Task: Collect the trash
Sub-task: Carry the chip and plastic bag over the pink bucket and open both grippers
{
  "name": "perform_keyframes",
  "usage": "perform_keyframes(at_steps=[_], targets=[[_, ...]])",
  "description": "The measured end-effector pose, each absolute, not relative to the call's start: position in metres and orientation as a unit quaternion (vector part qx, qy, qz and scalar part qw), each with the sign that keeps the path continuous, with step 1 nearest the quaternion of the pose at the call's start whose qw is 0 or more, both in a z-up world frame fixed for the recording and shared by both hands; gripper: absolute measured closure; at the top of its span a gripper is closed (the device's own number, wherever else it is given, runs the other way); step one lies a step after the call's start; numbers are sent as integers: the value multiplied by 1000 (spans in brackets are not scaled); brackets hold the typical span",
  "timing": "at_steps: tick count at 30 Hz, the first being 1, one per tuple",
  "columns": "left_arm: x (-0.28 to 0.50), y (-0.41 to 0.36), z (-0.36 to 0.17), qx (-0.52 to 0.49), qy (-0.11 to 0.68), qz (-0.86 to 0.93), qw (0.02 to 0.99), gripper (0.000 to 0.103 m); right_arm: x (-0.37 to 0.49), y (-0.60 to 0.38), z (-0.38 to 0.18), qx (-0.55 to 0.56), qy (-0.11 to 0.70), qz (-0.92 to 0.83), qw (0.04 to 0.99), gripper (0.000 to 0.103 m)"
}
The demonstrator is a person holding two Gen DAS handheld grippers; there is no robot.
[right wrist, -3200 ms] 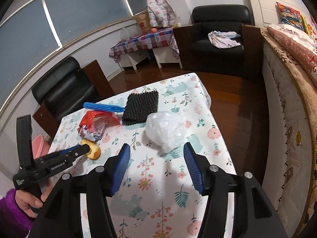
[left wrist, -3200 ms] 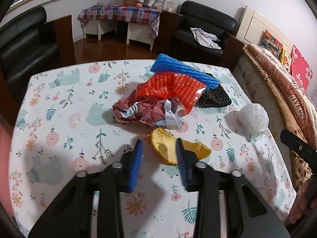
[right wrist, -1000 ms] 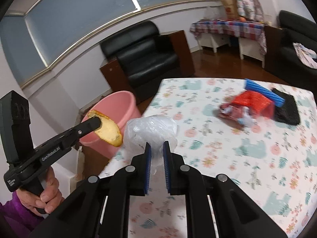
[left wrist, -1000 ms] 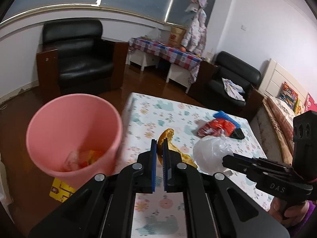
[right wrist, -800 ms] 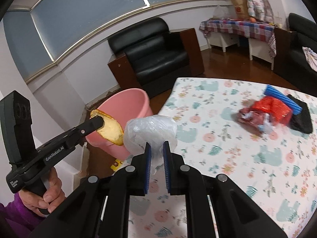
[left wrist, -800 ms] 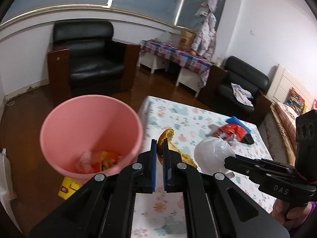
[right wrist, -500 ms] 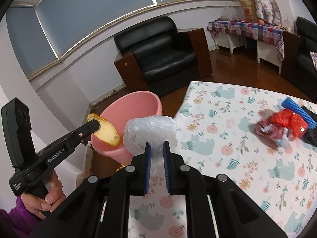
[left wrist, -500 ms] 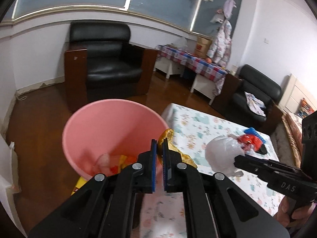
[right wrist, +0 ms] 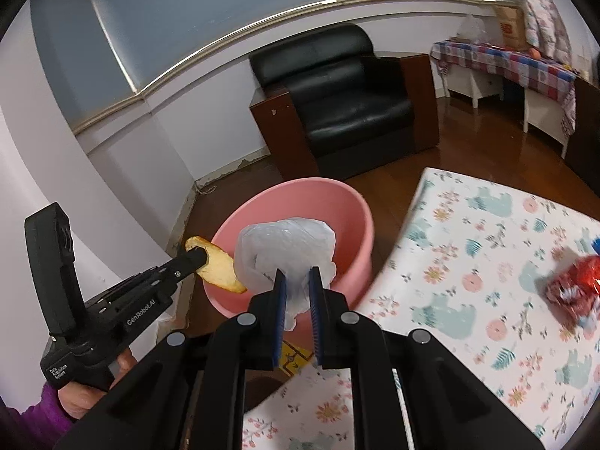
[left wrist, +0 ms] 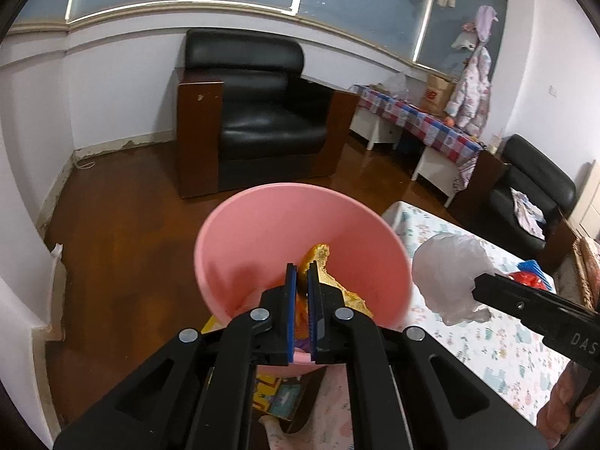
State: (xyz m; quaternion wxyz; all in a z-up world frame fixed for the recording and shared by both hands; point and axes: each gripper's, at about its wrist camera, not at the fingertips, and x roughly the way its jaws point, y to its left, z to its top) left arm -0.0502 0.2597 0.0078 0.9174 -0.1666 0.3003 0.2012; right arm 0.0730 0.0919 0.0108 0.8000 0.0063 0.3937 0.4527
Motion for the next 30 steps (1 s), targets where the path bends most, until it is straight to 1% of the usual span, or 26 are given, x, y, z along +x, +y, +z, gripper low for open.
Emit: perform_keyframes(at_steps=[27, 30], targets=[[-48, 288, -13, -189, 320, 222, 901, 98, 93, 149, -29, -30, 424, 433, 795, 91], [-47, 291, -15, -195, 328, 221, 897, 96, 93, 151, -31, -30, 426, 433, 794, 91]])
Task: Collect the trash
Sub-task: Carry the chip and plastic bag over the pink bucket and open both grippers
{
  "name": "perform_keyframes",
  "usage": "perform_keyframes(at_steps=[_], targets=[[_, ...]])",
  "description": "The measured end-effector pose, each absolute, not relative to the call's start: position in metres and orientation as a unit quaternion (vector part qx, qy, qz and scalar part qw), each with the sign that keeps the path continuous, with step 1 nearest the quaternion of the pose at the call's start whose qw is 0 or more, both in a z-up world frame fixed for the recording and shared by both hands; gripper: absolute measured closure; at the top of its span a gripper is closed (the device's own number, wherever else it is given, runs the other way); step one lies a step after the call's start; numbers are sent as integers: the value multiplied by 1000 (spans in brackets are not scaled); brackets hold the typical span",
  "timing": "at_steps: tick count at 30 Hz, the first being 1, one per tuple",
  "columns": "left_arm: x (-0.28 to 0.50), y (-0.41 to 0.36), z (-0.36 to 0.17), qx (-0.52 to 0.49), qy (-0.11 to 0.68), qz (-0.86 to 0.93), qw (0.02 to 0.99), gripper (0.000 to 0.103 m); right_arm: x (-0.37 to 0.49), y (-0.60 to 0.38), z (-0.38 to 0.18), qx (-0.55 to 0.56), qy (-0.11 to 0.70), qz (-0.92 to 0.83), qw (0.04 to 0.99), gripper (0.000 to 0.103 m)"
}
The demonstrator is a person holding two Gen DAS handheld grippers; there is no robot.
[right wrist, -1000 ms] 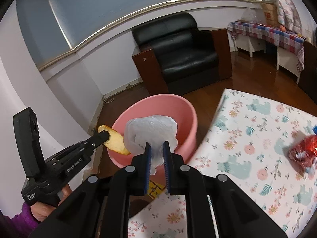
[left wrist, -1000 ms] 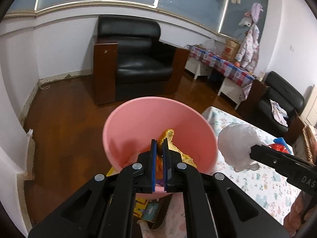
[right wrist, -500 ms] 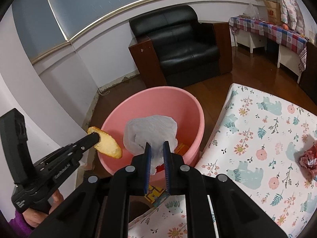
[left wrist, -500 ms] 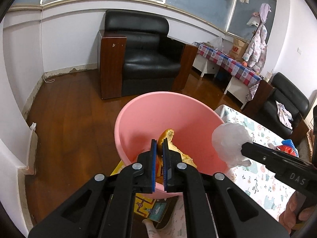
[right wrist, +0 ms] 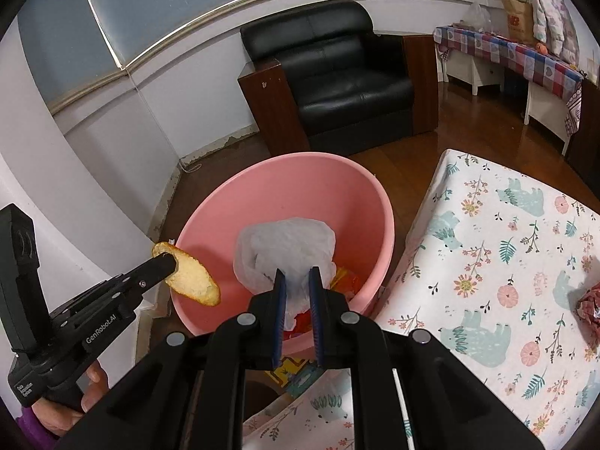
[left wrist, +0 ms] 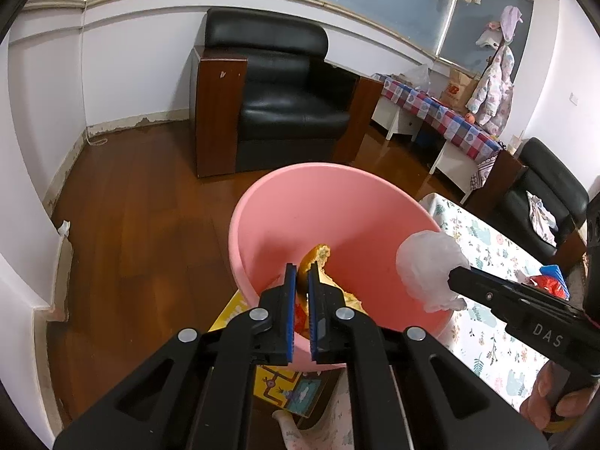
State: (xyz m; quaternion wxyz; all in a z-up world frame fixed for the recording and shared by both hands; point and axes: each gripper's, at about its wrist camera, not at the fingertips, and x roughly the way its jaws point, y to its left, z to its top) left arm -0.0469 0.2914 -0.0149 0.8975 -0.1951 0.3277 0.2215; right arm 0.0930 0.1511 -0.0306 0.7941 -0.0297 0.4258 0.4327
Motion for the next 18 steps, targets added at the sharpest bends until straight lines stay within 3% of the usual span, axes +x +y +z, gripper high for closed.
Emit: perform_keyframes(at_steps=[3, 6, 8, 11, 18], targets=[[-46, 293, -15, -204, 332, 220, 894, 86, 94, 152, -32, -28, 429, 434, 792, 88], [-47, 294, -15, -206, 327, 219, 896, 82, 96, 152, -33, -24, 429, 435, 791, 77], [-48, 294, -13, -204, 323, 218, 898, 78, 96, 151, -33, -22, 427, 436, 792, 76], [-49, 291, -11, -200, 319, 217, 900, 77, 96, 149, -31, -21, 425, 436, 793, 66], [-51, 285, -9, -199, 317, 209, 903, 77, 88, 136, -27, -24, 412, 436, 800, 61]])
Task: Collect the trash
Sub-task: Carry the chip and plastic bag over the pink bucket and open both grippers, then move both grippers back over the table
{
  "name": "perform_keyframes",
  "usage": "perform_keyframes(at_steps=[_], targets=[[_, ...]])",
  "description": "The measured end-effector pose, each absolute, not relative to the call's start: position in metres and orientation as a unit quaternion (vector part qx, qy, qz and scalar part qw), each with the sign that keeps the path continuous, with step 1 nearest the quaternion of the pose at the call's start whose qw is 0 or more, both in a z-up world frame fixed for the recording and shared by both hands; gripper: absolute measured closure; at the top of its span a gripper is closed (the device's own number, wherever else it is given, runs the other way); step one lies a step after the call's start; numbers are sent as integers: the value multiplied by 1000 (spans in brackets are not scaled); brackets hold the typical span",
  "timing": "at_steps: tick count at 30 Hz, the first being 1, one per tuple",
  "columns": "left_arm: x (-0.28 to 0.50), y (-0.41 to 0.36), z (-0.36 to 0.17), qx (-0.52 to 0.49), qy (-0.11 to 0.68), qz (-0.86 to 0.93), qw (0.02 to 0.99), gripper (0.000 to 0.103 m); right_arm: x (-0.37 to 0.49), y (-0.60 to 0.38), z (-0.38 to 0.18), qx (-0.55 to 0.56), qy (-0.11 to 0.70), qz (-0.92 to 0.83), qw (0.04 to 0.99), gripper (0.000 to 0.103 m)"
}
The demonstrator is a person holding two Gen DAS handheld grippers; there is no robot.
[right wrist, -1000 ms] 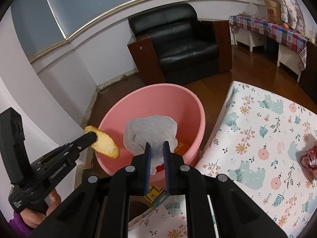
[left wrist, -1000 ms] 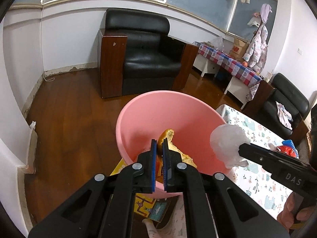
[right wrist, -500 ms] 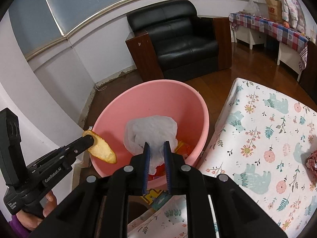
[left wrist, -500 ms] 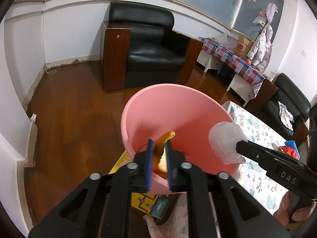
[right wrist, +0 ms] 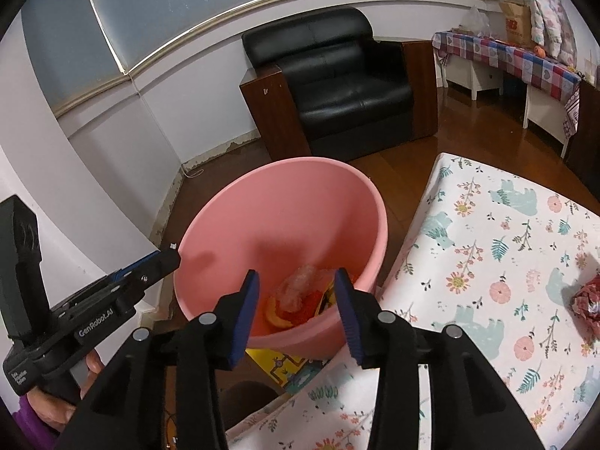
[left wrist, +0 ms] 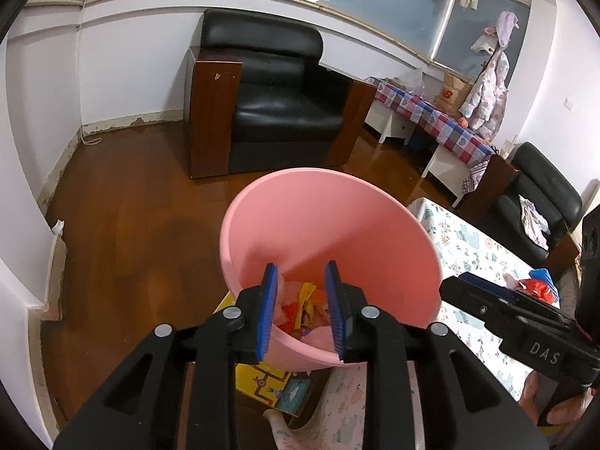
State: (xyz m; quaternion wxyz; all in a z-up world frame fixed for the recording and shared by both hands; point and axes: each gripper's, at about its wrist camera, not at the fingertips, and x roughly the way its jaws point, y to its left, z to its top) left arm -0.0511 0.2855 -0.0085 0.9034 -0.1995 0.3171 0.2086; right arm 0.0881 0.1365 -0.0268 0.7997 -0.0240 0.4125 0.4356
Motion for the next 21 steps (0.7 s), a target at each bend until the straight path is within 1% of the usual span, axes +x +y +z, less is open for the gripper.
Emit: perform_keyframes(at_steps=[10, 21], targets=[[-46, 259, -3, -181, 319, 176, 914, 77, 75, 94, -21, -20, 408, 424, 809, 60], [-22, 209, 2, -149, 327, 117, 926, 77, 77, -3, -13, 10, 396, 359, 845, 60]])
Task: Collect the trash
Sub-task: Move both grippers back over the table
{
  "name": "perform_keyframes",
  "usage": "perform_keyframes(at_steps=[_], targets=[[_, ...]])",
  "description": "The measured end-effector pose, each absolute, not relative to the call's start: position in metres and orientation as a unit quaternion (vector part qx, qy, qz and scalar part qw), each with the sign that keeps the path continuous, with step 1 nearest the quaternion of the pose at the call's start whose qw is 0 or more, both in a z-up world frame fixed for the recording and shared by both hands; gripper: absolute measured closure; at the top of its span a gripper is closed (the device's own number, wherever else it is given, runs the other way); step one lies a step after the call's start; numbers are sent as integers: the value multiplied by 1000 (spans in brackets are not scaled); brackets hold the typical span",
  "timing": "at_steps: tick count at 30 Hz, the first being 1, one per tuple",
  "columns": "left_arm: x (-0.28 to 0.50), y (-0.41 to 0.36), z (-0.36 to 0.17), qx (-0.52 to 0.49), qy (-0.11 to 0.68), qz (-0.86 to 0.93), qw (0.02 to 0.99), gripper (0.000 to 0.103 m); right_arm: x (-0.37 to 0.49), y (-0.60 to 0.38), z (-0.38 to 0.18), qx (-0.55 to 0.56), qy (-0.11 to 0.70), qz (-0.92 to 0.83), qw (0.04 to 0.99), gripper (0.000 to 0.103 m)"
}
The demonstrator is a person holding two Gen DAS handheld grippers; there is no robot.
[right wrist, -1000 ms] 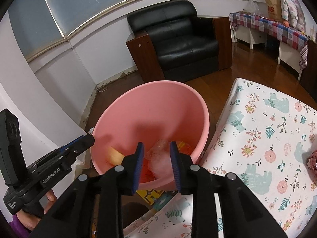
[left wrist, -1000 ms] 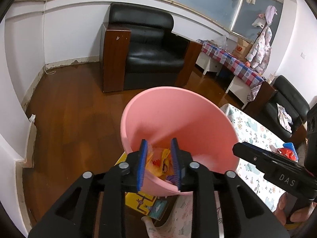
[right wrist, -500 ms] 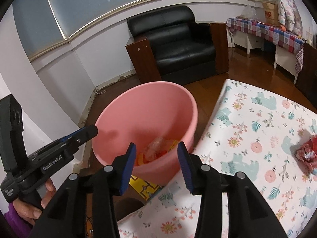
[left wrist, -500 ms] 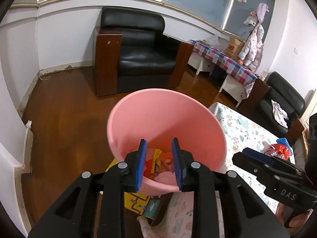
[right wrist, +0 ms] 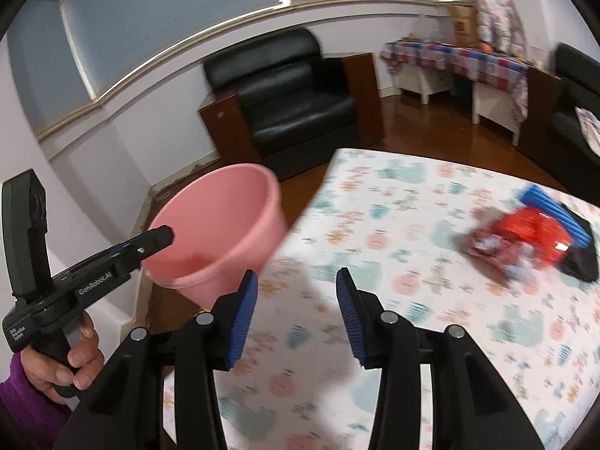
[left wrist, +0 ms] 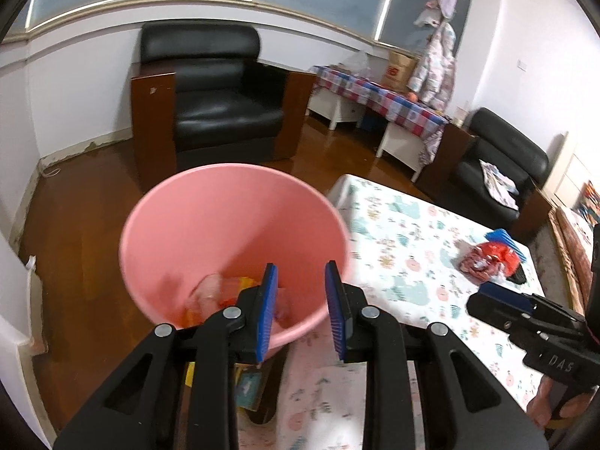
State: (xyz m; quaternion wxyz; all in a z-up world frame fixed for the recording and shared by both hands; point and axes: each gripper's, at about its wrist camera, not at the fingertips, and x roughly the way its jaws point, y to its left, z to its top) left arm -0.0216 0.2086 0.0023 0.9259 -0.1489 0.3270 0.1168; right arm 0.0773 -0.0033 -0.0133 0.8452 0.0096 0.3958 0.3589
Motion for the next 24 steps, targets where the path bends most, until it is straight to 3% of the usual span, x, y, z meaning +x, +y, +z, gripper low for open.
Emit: perform_keyframes(at_steps=[14, 17, 24], targets=[[22, 138, -2, -110, 352, 39, 929, 77, 123, -159, -15, 87, 381, 222, 893, 60], [29, 127, -5, -108, 360, 27, 926, 77, 144, -172, -5, 89, 370, 216, 899, 55], [44, 106, -5, -91, 367, 5, 926, 77, 197, -157, 0, 58, 365, 230, 900, 54]])
